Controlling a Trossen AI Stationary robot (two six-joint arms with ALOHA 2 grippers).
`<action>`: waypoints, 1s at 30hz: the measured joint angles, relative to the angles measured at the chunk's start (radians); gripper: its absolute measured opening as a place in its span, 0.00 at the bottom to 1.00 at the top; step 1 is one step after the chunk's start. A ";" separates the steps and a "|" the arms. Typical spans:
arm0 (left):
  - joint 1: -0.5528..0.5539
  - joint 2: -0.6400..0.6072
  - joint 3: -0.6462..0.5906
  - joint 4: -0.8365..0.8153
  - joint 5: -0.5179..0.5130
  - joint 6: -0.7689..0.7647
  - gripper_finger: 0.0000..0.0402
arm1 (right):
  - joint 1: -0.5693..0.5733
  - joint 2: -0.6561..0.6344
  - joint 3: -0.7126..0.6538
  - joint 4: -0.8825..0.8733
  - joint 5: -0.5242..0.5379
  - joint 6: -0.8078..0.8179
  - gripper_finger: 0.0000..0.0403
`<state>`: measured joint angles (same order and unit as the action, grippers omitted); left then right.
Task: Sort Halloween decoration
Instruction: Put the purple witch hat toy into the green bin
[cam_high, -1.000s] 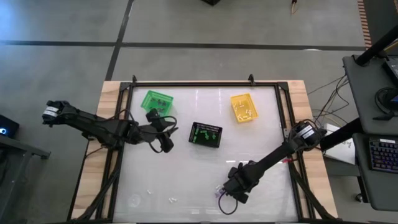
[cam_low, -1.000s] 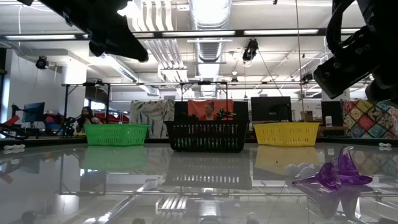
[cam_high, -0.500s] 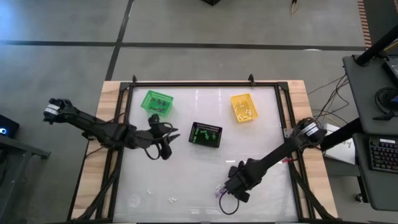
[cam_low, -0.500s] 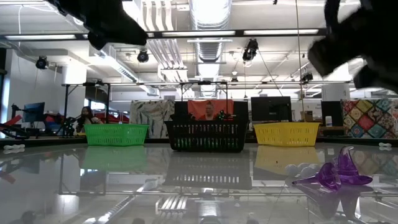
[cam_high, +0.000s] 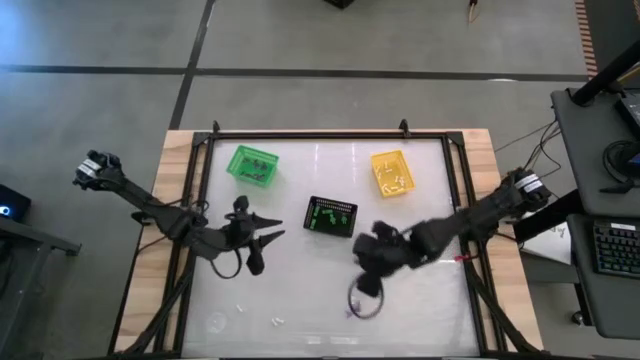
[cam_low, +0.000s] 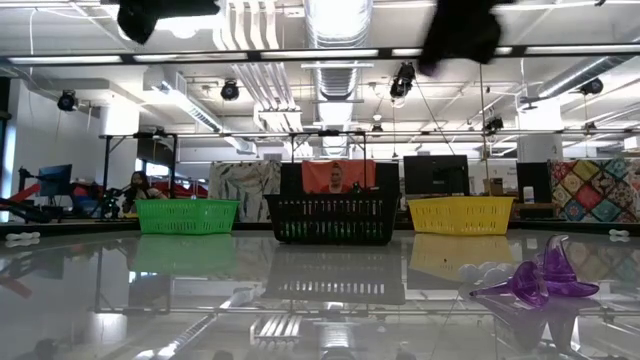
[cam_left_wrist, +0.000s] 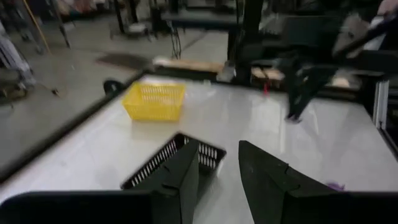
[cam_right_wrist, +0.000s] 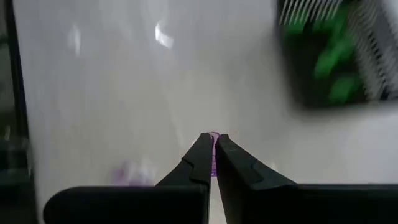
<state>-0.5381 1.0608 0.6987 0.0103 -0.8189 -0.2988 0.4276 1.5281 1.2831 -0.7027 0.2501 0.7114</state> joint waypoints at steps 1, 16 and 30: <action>-0.015 -0.009 0.000 0.008 -0.024 0.015 0.24 | -0.024 -0.005 0.000 0.044 0.017 -0.048 0.02; -0.150 -0.165 0.007 0.005 -0.189 0.131 0.24 | -0.452 0.173 0.023 0.809 -0.048 -0.577 0.02; -0.162 -0.272 0.008 0.002 -0.194 0.267 0.24 | -0.612 0.536 0.312 1.049 -0.052 -0.607 0.02</action>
<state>-0.7006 0.7889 0.7063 0.0122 -1.0124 -0.0316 -0.1841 2.0637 1.5955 0.3461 0.1981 0.1046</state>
